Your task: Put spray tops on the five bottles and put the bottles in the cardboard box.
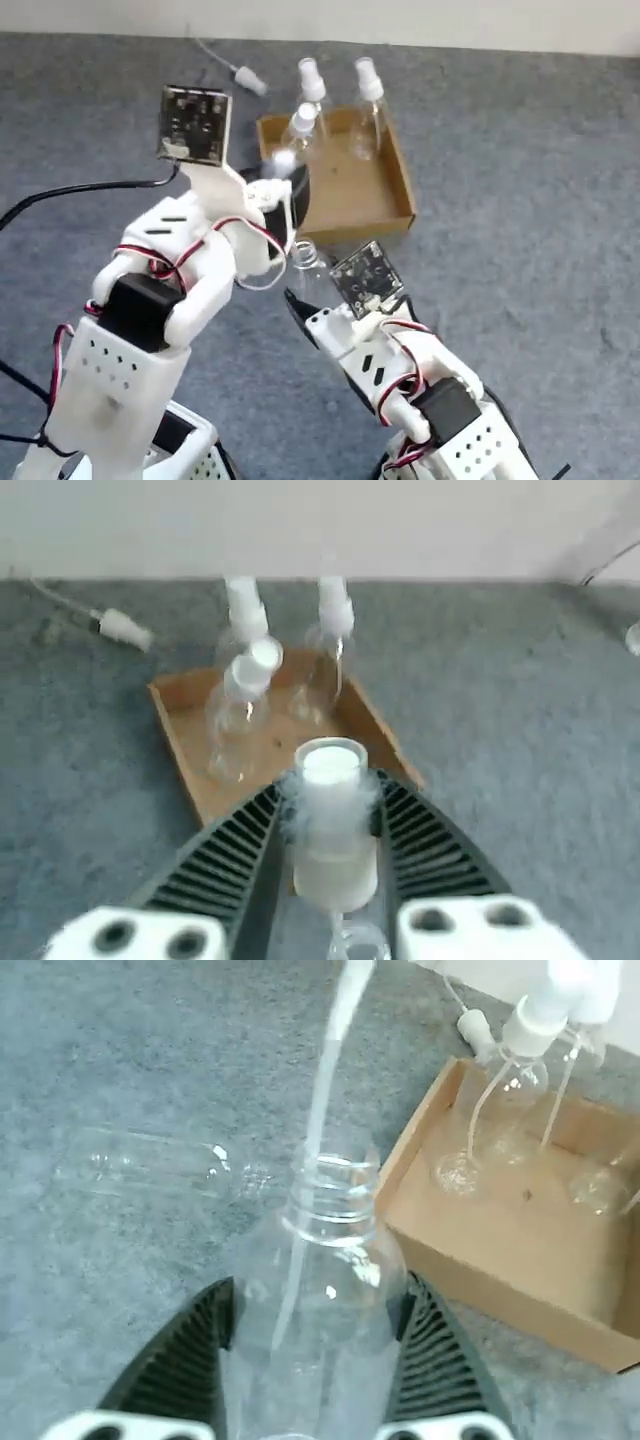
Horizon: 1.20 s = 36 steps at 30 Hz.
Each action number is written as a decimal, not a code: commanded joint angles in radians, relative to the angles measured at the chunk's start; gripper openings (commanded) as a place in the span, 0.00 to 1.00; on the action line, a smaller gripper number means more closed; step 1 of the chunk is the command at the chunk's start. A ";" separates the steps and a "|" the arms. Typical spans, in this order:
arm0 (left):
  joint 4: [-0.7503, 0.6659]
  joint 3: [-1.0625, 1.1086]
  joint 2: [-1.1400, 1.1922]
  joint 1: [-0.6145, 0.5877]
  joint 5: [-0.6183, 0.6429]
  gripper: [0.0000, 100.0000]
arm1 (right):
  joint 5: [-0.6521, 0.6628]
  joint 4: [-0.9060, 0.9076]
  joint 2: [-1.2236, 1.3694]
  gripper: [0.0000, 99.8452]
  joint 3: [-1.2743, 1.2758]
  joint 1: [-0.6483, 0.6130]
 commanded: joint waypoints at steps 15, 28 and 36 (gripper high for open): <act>0.087 0.248 -0.016 0.079 -0.196 0.01 | -0.043 -0.196 -0.022 0.00 -0.016 0.117; 0.061 0.226 -0.016 0.070 -0.199 0.01 | -0.103 -0.262 -0.021 0.00 -0.013 0.208; 0.064 0.217 -0.016 0.013 -0.287 0.01 | -0.048 -0.263 -0.021 0.00 -0.021 0.213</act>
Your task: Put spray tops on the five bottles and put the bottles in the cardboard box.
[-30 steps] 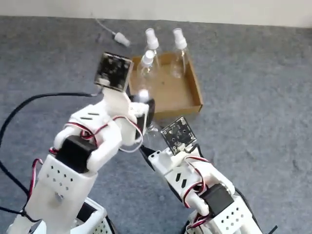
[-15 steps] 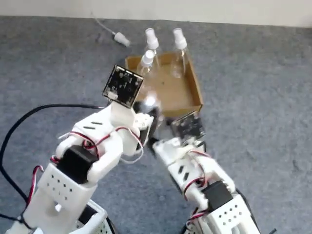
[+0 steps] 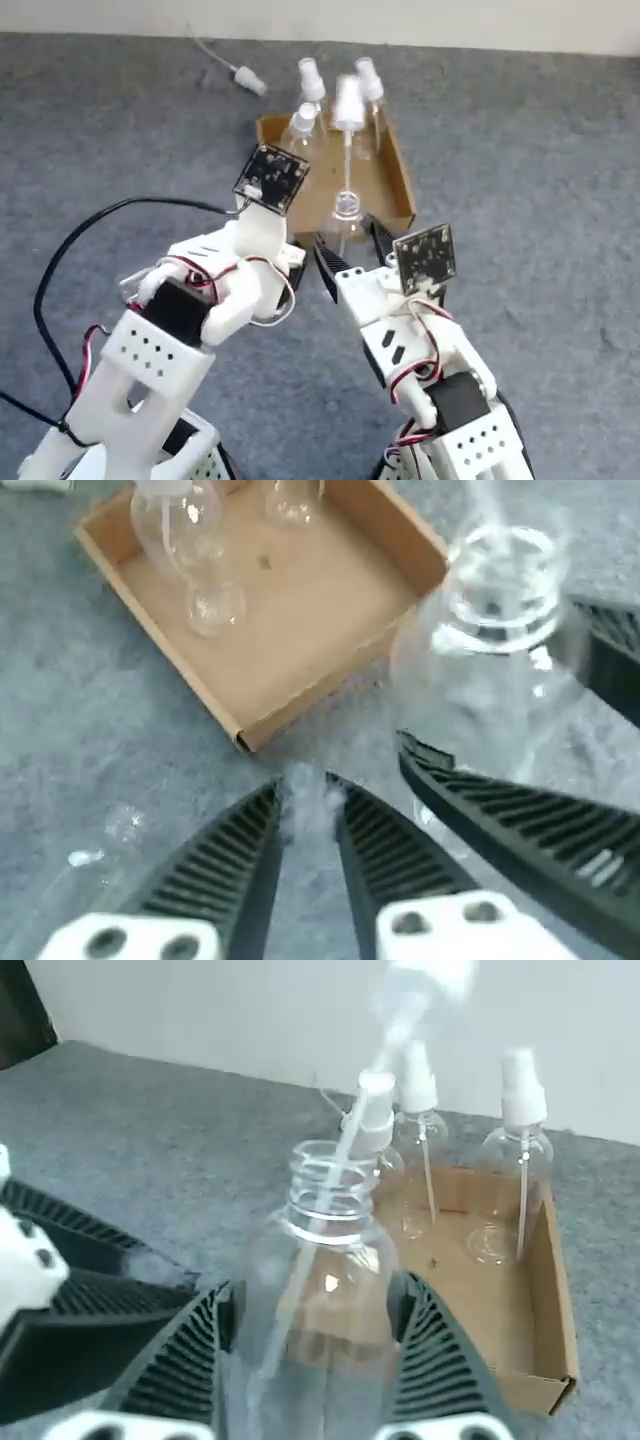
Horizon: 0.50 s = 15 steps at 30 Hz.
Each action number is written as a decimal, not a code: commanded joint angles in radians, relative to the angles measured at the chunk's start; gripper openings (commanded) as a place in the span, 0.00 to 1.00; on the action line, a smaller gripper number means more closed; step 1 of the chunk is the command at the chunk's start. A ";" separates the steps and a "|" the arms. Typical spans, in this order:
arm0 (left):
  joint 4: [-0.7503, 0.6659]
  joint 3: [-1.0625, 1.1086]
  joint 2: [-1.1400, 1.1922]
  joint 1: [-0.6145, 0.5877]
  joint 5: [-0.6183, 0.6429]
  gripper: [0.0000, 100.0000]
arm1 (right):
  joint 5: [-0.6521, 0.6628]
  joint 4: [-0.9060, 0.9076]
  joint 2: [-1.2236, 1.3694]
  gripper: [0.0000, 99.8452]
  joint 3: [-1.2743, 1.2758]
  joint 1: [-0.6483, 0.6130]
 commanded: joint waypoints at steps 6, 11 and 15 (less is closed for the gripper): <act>-0.015 -0.033 -0.013 -0.179 -0.046 0.01 | 0.298 -0.022 -0.027 0.00 -0.048 0.018; -0.094 0.001 -0.013 -0.260 -0.046 0.01 | 0.307 -0.008 -0.219 0.00 -0.030 0.012; -0.216 0.004 -0.005 -0.318 -0.044 0.01 | 0.307 0.142 -0.403 0.00 0.053 0.010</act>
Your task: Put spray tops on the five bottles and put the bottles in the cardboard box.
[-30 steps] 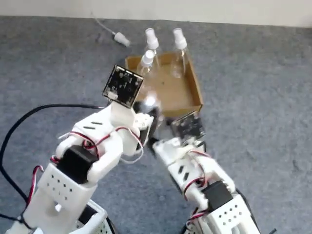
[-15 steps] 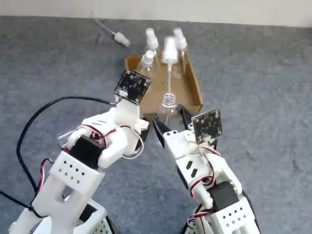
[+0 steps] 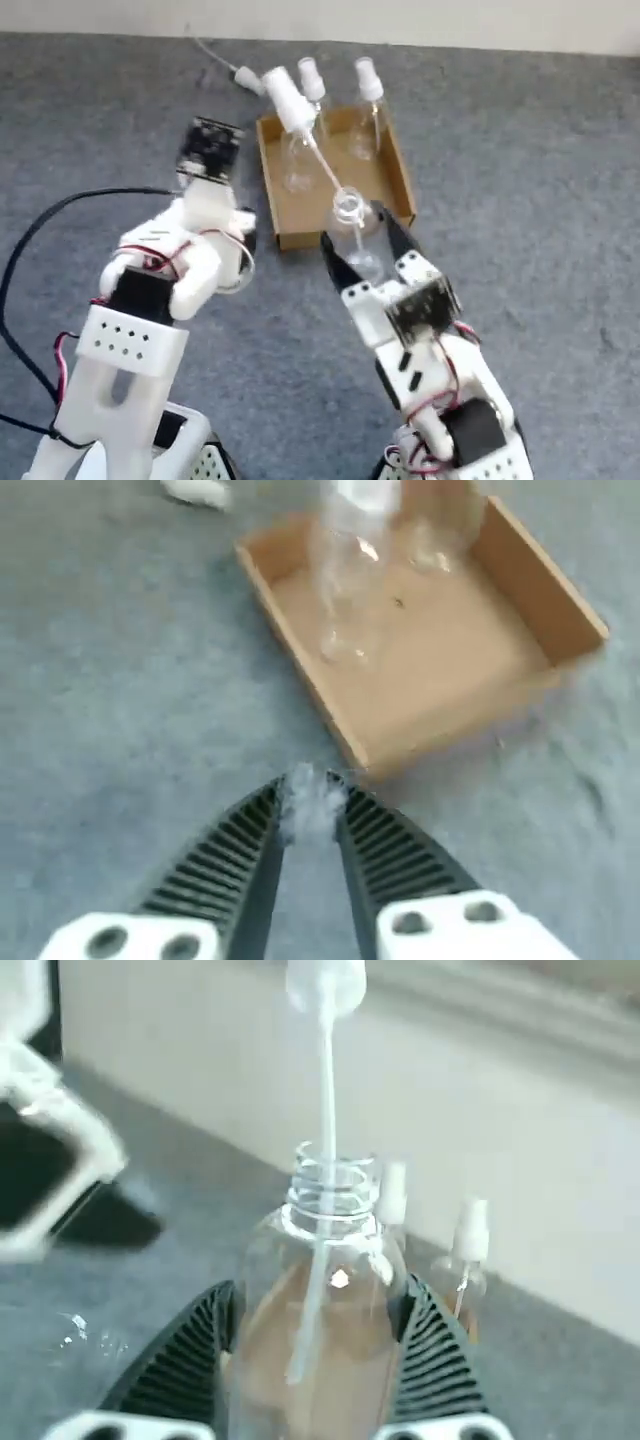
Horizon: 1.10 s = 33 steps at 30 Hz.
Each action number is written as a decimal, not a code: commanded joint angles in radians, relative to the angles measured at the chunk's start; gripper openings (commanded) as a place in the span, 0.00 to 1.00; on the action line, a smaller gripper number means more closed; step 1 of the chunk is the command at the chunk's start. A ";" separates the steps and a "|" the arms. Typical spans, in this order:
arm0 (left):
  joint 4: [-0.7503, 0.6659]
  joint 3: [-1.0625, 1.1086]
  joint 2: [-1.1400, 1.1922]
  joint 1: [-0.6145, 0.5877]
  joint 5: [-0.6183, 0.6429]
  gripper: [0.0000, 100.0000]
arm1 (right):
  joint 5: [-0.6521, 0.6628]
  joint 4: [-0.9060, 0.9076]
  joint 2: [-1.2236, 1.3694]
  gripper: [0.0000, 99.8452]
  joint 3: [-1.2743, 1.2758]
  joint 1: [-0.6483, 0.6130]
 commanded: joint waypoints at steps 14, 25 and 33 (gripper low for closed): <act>-0.258 -0.160 -0.001 0.197 -0.006 0.01 | -0.028 0.039 -0.093 0.00 0.153 0.005; -0.075 -0.150 -0.047 0.229 -0.192 0.01 | -0.035 -0.105 -0.010 0.00 0.120 0.013; 0.026 0.133 -0.325 0.231 -0.193 0.11 | -0.166 -0.150 0.343 0.00 -0.130 0.079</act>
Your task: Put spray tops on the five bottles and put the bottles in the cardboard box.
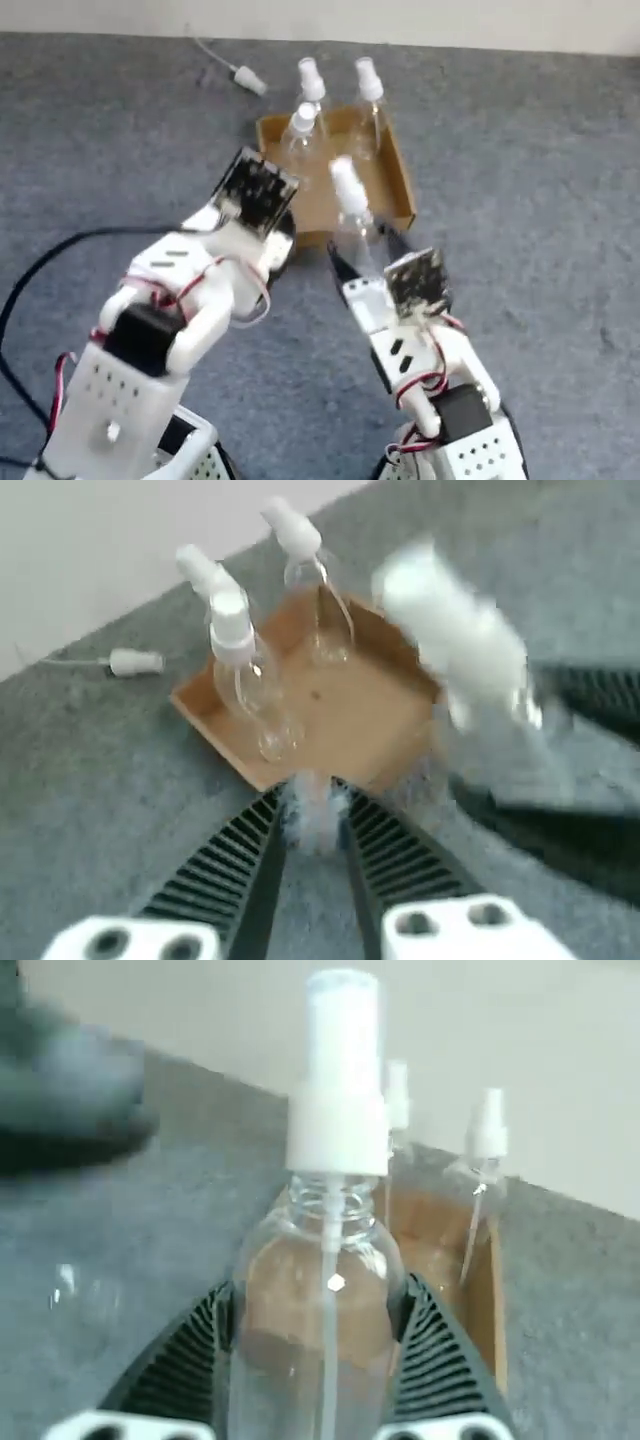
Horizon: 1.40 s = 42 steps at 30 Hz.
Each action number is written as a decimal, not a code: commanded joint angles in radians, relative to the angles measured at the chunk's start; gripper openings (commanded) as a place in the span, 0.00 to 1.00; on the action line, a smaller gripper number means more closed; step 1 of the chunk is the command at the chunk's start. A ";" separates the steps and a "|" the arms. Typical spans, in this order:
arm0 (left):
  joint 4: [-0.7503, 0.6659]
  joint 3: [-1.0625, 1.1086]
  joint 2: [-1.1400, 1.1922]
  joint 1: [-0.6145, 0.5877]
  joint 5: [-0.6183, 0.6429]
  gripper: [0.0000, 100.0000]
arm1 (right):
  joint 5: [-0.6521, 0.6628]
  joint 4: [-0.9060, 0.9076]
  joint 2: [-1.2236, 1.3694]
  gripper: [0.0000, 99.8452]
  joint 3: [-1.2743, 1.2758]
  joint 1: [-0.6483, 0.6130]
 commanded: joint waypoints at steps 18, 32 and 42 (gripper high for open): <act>-0.292 0.407 -0.202 -0.111 0.064 0.15 | -0.147 0.093 0.691 0.00 -0.622 -0.180; -0.244 0.392 -0.211 -0.082 0.068 0.16 | -0.146 0.079 0.659 0.00 -0.677 -0.173; -0.201 0.395 -0.254 -0.053 0.130 0.24 | -0.187 0.077 0.799 0.00 -0.806 -0.179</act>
